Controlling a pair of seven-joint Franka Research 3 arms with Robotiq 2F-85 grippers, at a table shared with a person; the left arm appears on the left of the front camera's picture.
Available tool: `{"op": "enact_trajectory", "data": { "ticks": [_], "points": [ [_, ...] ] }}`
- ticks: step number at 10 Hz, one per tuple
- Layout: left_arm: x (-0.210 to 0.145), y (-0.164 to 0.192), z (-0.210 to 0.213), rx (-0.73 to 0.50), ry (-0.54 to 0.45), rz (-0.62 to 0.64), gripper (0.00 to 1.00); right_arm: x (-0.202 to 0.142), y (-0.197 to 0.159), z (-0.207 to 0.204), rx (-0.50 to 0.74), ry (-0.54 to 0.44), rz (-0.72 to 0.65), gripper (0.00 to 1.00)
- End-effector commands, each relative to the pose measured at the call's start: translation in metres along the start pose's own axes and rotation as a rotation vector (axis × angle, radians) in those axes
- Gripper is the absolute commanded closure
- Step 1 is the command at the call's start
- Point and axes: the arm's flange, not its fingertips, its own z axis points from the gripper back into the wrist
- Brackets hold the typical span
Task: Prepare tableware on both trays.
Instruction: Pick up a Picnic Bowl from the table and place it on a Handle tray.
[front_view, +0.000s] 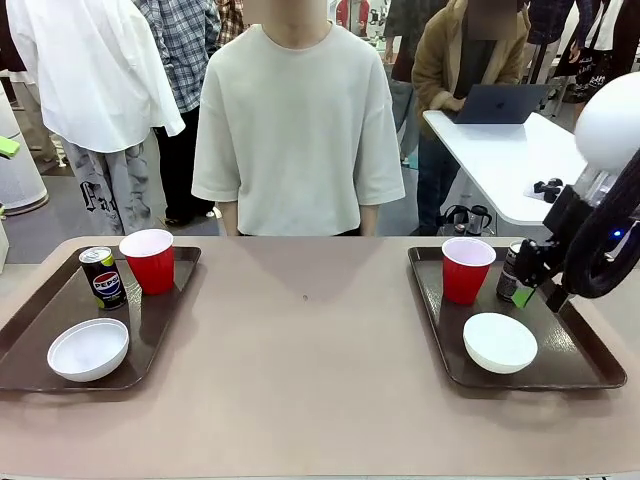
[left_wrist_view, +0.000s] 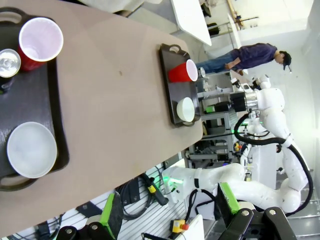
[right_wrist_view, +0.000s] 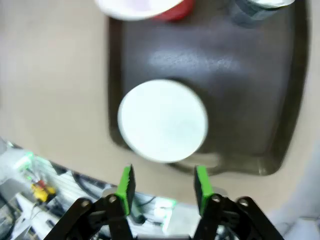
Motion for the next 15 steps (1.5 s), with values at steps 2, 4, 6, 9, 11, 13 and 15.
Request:
{"op": "enact_trajectory", "data": {
  "ticks": [2, 4, 6, 9, 11, 13, 15],
  "points": [
    [0.001, -0.002, 0.001, -0.017, -0.004, -0.006, 0.0, -0.027, 0.007, 0.022, 0.374, 0.061, 0.037, 0.0],
    [0.001, -0.002, 0.001, -0.017, -0.004, -0.006, 0.0, -0.041, 0.002, 0.036, 0.611, 0.011, -0.105, 0.0],
    [0.001, -0.002, 0.001, -0.017, -0.004, -0.006, 0.0, -0.053, -0.013, 0.043, 0.922, -0.128, -0.32, 0.0],
    [0.001, -0.002, 0.001, -0.017, -0.004, -0.006, 0.0, -0.067, -0.019, 0.033, 1.068, -0.168, -0.332, 0.0],
    [0.001, -0.002, 0.001, -0.017, -0.004, -0.006, 0.0, -0.053, -0.015, 0.035, 1.032, -0.133, -0.457, 0.0],
    [0.001, -0.002, 0.001, -0.017, -0.004, -0.006, 0.0, -0.052, -0.037, 0.055, 1.075, -0.154, -0.376, 0.0],
    [0.001, -0.002, 0.001, -0.017, -0.004, -0.006, 0.0, -0.052, -0.037, 0.055, 1.075, -0.154, -0.376, 0.0]
  ]
}}
